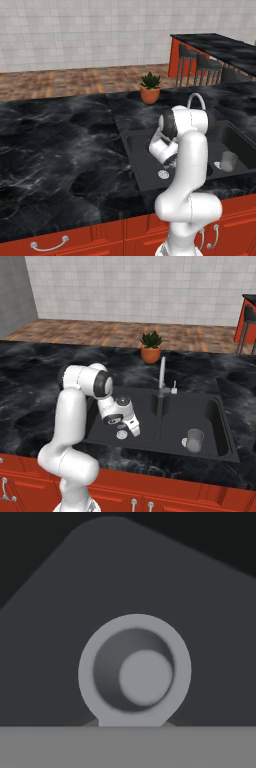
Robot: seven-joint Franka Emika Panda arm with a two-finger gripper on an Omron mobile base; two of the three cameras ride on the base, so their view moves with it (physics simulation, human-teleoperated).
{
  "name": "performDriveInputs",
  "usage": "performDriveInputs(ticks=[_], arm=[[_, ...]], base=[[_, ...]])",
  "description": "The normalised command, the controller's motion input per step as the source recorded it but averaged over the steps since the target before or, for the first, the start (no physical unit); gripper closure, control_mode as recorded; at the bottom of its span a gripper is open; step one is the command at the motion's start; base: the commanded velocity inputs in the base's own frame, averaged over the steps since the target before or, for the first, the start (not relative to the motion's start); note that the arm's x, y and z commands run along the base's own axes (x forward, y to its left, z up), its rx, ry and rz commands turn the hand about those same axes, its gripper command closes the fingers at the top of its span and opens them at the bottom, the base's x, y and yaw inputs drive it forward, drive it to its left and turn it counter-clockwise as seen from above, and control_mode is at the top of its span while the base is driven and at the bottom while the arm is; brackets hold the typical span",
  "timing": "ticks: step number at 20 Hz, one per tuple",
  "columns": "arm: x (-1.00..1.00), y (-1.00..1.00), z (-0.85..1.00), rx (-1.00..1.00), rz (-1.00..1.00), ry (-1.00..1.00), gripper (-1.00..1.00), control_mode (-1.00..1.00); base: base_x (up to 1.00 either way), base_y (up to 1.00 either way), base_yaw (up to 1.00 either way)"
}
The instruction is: Move any existing items from the left basin to the right basin for drying. Then move the measuring cup from the counter to the left basin of the sink for washing.
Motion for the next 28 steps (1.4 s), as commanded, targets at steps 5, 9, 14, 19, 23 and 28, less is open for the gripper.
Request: performDriveInputs(ticks=[5, 9, 14, 19, 23, 28], arm=[[0.00, 0.00, -0.23, 0.00, 0.00, -0.03, 1.00, -1.00], [0.02, 0.00, -0.22, 0.00, 0.00, -0.02, 1.00, -1.00], [0.01, 0.00, -0.10, 0.00, 0.00, -0.03, -1.00, -1.00], [0.00, 0.00, 0.03, 0.00, 0.00, -0.02, -1.00, -1.00], [-0.02, 0.00, 0.11, 0.00, 0.00, -0.03, -1.00, -1.00], [0.00, 0.00, 0.20, 0.00, -0.03, 0.00, -1.00, -1.00]], base=[[0.00, 0.00, 0.00], [0.00, 0.00, 0.00], [0.00, 0.00, 0.00], [0.00, 0.00, 0.00], [0.00, 0.00, 0.00], [0.00, 0.00, 0.00]])
